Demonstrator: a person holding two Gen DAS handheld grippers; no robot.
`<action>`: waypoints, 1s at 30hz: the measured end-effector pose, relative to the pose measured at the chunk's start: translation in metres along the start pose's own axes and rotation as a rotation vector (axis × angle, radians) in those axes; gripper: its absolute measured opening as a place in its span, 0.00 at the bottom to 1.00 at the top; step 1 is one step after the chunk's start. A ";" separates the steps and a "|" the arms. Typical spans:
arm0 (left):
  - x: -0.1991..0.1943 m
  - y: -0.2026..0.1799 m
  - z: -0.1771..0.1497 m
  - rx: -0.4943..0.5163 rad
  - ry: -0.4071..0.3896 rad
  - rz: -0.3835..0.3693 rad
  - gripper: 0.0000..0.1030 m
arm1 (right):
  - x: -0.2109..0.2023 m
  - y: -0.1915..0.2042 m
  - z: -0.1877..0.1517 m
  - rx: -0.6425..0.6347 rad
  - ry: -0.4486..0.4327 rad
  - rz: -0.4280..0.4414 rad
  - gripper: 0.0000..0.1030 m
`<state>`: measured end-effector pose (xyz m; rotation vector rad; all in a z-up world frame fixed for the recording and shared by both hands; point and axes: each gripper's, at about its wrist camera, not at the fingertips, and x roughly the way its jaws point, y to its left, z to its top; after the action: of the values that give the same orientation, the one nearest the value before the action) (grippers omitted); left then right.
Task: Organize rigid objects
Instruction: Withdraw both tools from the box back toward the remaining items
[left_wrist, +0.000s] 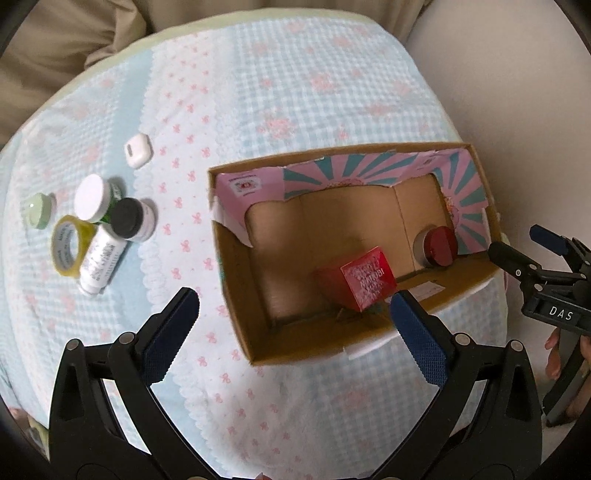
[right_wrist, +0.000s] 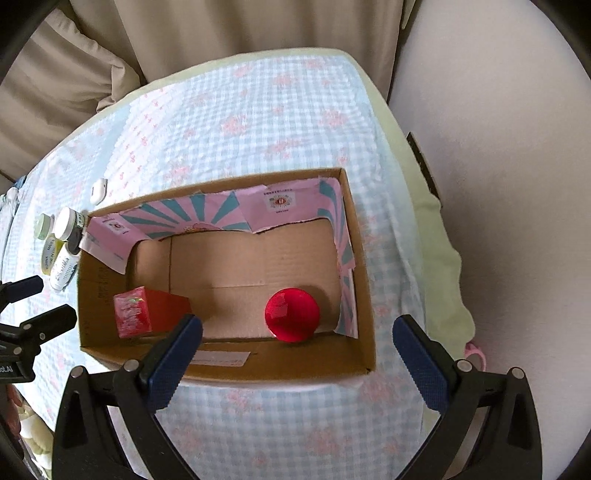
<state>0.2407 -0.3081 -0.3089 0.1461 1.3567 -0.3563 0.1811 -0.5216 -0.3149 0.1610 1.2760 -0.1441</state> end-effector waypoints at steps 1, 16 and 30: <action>-0.008 0.002 -0.003 -0.003 -0.011 -0.002 1.00 | -0.006 0.002 -0.001 0.001 -0.006 -0.001 1.00; -0.147 0.070 -0.057 -0.011 -0.228 0.039 1.00 | -0.120 0.077 -0.021 -0.042 -0.148 -0.049 1.00; -0.228 0.244 -0.115 -0.056 -0.341 0.095 1.00 | -0.178 0.241 -0.052 0.025 -0.212 0.001 1.00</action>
<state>0.1766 -0.0060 -0.1371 0.0975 1.0175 -0.2497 0.1293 -0.2719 -0.1493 0.1628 1.0633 -0.1717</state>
